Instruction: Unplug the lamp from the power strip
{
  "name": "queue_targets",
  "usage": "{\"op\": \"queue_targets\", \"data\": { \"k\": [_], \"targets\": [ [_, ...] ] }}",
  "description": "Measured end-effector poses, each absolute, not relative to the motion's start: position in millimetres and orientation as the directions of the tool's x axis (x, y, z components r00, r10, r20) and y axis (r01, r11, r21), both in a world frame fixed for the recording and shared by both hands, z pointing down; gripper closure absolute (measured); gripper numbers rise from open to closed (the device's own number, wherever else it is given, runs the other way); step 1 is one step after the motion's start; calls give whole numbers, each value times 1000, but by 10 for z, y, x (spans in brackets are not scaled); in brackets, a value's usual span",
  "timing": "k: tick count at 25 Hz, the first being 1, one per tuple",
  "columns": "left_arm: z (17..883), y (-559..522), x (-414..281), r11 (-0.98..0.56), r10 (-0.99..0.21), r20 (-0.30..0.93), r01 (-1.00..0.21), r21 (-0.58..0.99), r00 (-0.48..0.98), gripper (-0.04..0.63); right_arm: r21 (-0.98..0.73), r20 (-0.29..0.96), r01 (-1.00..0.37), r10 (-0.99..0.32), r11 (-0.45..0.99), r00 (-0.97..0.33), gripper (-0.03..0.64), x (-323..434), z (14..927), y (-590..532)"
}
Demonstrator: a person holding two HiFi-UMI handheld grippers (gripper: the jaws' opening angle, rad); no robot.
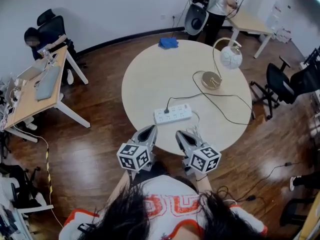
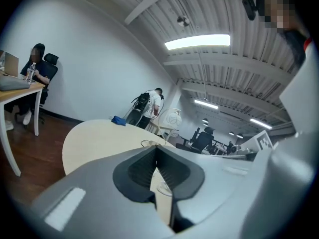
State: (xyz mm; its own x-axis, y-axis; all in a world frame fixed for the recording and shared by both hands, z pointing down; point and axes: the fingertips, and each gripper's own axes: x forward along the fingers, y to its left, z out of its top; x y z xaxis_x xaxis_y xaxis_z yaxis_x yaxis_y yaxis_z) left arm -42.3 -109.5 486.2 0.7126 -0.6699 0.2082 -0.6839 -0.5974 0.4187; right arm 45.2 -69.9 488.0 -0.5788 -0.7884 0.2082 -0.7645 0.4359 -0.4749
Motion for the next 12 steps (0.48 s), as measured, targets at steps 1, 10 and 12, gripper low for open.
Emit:
{"op": "queue_targets", "data": {
  "k": [1, 10, 12],
  "targets": [
    [4907, -1187, -436, -598, -666, 216, -684, 418, 714, 594, -476, 208, -767, -792, 431, -574, 616, 444, 4888, -760],
    [5735, -1992, -268, -540, -674, 366, -766, 349, 642, 595, -473, 289, -811, -808, 345, -513, 616, 732, 5009, -1066],
    [5921, -2149, -223, -504, -678, 399, -786, 358, 617, 595, -464, 298, -815, -804, 348, -514, 615, 789, 4999, -1152]
  ]
}}
